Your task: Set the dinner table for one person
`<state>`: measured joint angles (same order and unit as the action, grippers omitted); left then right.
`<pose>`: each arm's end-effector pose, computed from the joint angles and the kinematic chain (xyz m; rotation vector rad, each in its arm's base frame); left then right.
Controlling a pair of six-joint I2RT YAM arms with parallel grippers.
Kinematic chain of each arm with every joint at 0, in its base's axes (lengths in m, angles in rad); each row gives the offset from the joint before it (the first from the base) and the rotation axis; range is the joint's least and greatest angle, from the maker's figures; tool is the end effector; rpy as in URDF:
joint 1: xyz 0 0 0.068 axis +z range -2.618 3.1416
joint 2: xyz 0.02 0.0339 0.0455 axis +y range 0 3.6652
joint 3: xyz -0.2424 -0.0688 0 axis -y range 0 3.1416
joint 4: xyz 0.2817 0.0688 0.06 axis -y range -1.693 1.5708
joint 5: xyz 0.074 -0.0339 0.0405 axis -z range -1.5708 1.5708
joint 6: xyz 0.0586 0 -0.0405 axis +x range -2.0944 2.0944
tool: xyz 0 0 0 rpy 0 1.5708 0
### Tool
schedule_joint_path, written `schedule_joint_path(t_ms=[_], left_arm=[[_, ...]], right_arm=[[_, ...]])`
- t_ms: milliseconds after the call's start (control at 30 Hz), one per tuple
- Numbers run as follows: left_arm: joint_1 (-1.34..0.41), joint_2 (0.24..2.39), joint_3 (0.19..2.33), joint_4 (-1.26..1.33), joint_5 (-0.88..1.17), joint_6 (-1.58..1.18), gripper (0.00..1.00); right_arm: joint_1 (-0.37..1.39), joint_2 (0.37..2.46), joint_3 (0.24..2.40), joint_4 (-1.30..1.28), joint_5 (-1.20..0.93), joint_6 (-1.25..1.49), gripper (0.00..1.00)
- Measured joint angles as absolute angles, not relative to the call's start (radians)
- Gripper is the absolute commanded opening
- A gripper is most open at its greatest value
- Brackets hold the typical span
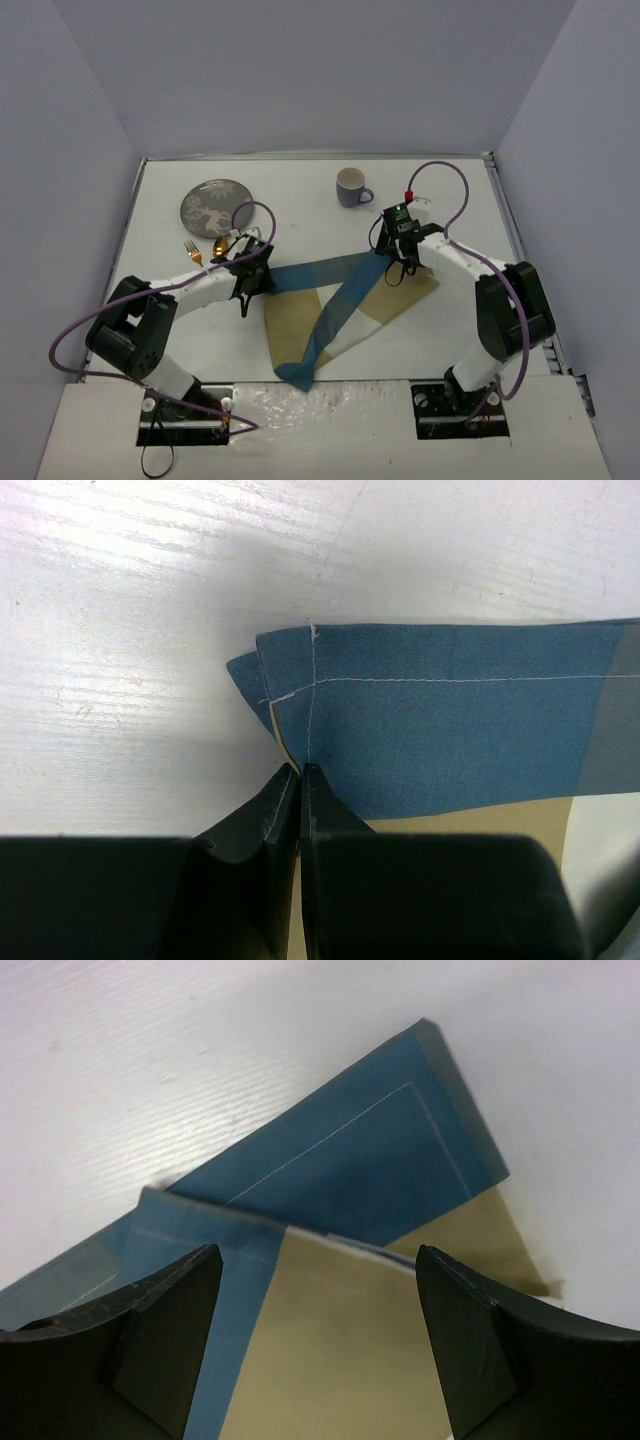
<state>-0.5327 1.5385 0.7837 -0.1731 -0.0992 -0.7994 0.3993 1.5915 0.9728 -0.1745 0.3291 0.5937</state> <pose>0.2939 -0.1666 0.1006 -0.3800 2.5162 -0.4242 0.3576 0.1303 0.1491 0.3803 2.2821 0.1134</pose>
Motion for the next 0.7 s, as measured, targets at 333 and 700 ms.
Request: schedule_joint_path(t_ms=[333, 700], left_arm=[[-0.533, 1.530, 0.783, -0.195, -0.102, -0.797, 0.00], [-0.533, 1.528, 0.783, -0.204, -0.102, -0.793, 0.00]], right_arm=[[0.185, 1.719, 1.060, -0.089, 0.238, 0.443, 0.92], [0.099, 1.783, 1.055, -0.021, 0.054, 0.236, 0.92]])
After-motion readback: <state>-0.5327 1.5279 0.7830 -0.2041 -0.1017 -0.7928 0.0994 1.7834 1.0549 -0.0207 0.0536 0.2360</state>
